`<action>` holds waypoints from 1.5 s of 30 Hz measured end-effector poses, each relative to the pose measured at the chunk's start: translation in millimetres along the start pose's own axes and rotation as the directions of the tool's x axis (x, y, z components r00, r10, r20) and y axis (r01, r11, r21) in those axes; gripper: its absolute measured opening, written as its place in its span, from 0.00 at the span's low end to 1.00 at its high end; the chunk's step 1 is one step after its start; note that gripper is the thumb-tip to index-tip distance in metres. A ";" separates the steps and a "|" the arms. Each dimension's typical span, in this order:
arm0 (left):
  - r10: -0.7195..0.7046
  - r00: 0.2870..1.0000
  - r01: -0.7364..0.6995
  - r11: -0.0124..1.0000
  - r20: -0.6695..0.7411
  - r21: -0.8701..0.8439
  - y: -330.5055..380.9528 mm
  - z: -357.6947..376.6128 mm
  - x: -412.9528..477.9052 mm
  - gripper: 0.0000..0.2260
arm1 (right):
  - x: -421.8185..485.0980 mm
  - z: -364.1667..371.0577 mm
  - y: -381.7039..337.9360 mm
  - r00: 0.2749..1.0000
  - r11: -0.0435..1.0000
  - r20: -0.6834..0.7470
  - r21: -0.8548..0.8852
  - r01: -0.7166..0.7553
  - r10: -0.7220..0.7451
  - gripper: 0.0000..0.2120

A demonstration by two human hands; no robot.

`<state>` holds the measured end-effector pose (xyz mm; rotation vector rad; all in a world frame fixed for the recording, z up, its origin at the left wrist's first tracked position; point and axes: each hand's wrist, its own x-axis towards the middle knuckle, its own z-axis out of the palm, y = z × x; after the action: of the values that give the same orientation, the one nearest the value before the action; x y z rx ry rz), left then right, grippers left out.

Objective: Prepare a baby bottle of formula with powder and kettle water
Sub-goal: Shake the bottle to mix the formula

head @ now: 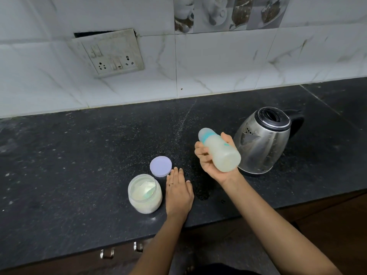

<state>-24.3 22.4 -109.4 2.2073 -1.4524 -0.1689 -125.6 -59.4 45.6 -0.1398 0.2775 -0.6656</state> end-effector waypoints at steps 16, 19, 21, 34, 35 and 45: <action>-0.004 1.000 0.004 1.000 0.007 -0.005 1.0 -1.5 -0.7 0.27 | 5.6 -43.3 1.6 0.997 0.997 -0.060 -0.062 -0.049 0.045 0.38; -0.014 1.000 0.014 1.000 0.009 -0.004 0.6 -0.4 -0.3 0.27 | 6.8 -36.5 5.7 0.990 0.984 -0.083 -0.146 0.100 -0.113 0.31; -0.016 1.000 0.016 1.000 0.009 -0.004 0.2 0.1 -0.9 0.28 | 4.2 -39.0 3.1 0.976 0.981 -0.117 -0.096 0.171 -0.182 0.28; -0.014 1.000 0.014 1.000 0.016 -0.011 -0.6 0.4 0.0 0.29 | 1.4 -39.9 6.8 0.998 0.936 0.053 -0.348 0.048 -0.032 0.40; -0.018 1.000 0.018 1.000 0.016 -0.008 -0.3 0.4 0.1 0.29 | 3.0 -40.4 6.1 0.997 0.963 0.028 -0.261 0.072 -0.067 0.36; -0.014 1.000 0.014 1.000 0.006 -0.007 0.4 -1.9 -1.2 0.26 | 5.4 -27.7 -3.6 0.971 0.968 -0.125 -0.176 0.180 -0.203 0.22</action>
<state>-24.5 24.0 -107.7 2.2138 -1.4378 -0.1850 -132.0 -66.7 18.9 -0.2797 0.4605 -0.8472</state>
